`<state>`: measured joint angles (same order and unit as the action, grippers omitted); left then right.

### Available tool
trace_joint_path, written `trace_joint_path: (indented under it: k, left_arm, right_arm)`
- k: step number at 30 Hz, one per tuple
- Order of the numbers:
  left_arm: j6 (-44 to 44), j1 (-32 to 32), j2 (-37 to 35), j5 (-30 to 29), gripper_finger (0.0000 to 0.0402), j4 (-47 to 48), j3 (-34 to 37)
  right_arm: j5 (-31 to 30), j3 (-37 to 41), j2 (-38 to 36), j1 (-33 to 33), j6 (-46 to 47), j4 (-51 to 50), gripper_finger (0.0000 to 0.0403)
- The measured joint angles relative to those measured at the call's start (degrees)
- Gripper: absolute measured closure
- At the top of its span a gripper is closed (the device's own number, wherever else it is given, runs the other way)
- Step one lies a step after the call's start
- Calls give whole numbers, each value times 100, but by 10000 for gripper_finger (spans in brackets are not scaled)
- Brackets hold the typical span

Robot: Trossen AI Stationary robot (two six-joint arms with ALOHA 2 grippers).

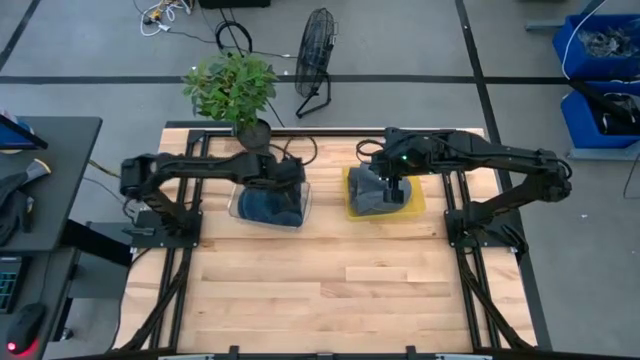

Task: Pick & Place hat
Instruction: Put the blue cap into the transparent bin, then return to Home Position

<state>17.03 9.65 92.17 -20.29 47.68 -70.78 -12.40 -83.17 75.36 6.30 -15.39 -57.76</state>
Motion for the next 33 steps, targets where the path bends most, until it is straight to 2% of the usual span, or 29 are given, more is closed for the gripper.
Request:
trace_joint_path:
  k: [9,20,26,29,33]
  left_arm:
    - [-223,-131,738,723,399,-17,-4]
    - [-310,70,1273,700,399,-131,-9]
    - [-264,-176,563,660,399,91,-181]
    - [-103,-439,-58,601,399,307,-270]
    - [-70,-899,-1117,116,399,435,-284]
  right_arm:
    - [44,2,110,-119,-8,-69,397]
    - [47,2,108,-133,-7,-104,397]
    - [293,4,108,-133,75,-341,397]
    - [297,5,92,-133,167,-540,397]
    - [295,6,-118,-194,351,-573,398]
